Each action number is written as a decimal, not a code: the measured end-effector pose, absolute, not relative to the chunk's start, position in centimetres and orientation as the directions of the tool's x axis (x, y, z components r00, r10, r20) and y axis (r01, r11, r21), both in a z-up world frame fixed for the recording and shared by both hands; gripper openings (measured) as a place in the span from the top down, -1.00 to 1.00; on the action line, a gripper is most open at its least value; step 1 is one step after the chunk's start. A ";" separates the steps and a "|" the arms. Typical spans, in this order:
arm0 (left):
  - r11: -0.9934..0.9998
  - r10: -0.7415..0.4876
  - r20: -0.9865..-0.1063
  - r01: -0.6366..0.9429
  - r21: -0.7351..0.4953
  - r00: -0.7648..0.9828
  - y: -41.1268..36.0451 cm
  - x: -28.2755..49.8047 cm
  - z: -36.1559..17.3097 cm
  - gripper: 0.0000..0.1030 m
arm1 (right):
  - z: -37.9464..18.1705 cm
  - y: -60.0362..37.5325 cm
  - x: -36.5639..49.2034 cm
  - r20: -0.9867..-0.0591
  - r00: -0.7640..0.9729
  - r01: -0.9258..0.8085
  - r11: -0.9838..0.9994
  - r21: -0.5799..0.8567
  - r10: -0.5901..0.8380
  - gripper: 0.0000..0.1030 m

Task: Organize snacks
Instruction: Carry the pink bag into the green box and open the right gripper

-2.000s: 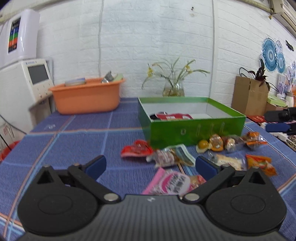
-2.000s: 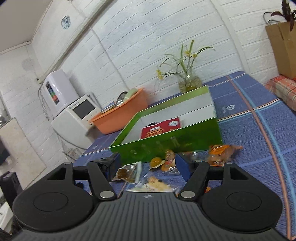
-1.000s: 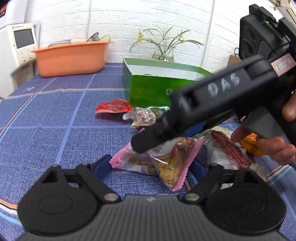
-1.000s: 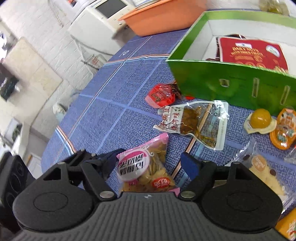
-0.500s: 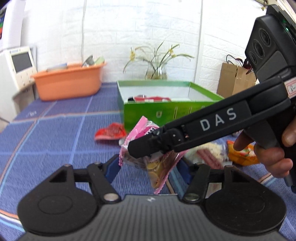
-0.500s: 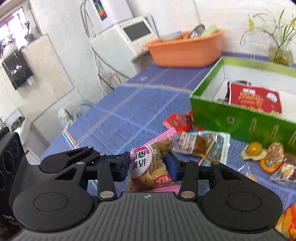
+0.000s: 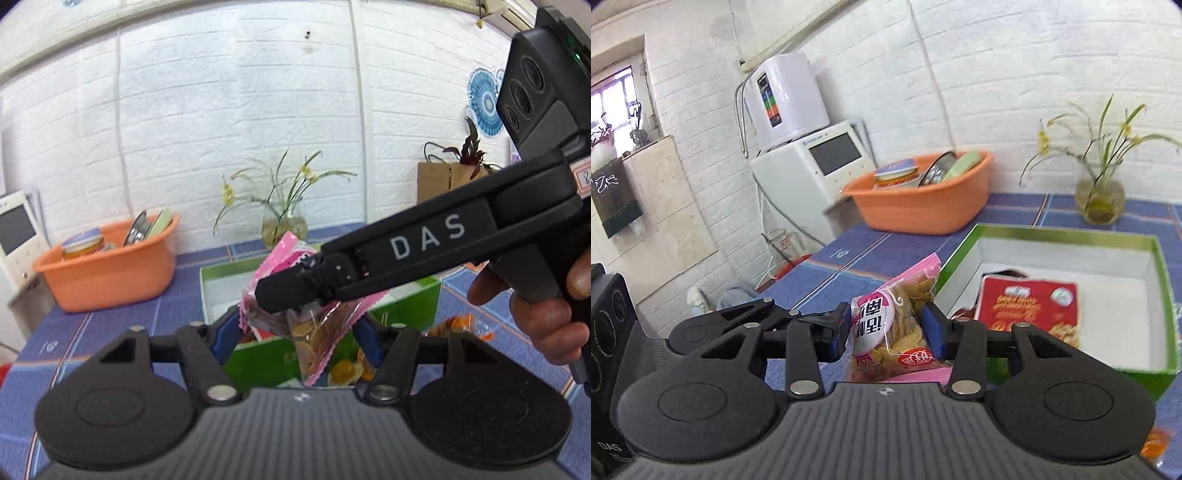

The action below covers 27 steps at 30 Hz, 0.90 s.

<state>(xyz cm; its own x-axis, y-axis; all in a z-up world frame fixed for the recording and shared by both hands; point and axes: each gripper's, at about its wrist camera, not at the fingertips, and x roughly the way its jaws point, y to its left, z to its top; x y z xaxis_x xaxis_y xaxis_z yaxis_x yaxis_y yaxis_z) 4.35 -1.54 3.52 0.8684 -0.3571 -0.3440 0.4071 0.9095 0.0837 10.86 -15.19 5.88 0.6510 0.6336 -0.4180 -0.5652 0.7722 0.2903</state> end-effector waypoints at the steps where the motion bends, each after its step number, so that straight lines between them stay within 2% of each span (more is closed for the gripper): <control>1: 0.908 -0.362 -0.338 0.411 0.084 0.869 -1.9 4.6 3.8 -0.24 | 6.3 -15.6 11.1 -0.415 0.657 -0.562 0.776 0.285 0.629 -0.45; 7: 0.892 -0.387 -0.292 0.435 0.121 0.875 -4.1 6.3 5.3 -0.24 | 7.9 -17.6 12.0 -0.368 0.712 -0.561 0.800 0.215 0.598 -0.45; 11: 0.903 -0.370 -0.205 0.403 0.151 0.906 -5.9 7.9 5.1 -0.24 | 7.2 -19.3 12.7 -0.233 0.766 -0.583 0.800 0.141 0.599 -0.45; 13: 0.899 -0.366 -0.211 0.403 0.170 0.906 -7.0 9.4 4.5 -0.24 | 6.2 -20.6 13.5 -0.189 0.784 -0.567 0.806 0.174 0.592 -0.45; 15: 0.892 -0.371 -0.236 0.416 0.180 0.898 -7.9 11.2 3.7 -0.24 | 5.2 -21.9 14.9 -0.195 0.794 -0.526 0.812 0.254 0.575 -0.45; 19: 0.877 -0.404 -0.281 0.456 0.153 0.871 -8.9 13.7 1.8 -0.25 | 3.5 -23.1 17.0 -0.252 0.808 -0.457 0.837 0.301 0.532 -0.45; 21: 0.874 -0.414 -0.307 0.469 0.130 0.857 -9.1 14.6 0.8 -0.35 | 2.5 -23.4 17.8 -0.288 0.804 -0.433 0.844 0.317 0.521 -0.45; 23: 0.873 -0.410 -0.331 0.471 0.126 0.850 -9.3 15.2 -0.2 -0.53 | 1.6 -23.8 18.2 -0.315 0.796 -0.412 0.844 0.344 0.516 -0.55; 24: 0.873 -0.410 -0.354 0.474 0.114 0.841 -9.3 15.6 -0.6 -0.55 | 1.2 -24.0 18.3 -0.325 0.795 -0.394 0.844 0.364 0.512 -0.55; 26: 0.872 -0.406 -0.389 0.478 0.105 0.827 -9.1 16.1 -1.2 -0.55 | 0.5 -24.6 18.2 -0.323 0.806 -0.359 0.844 0.399 0.496 -0.76; 27: 0.875 -0.396 -0.389 0.471 0.114 0.831 -8.8 16.1 -1.4 -0.58 | 0.1 -24.8 18.0 -0.322 0.811 -0.346 0.844 0.410 0.489 -0.79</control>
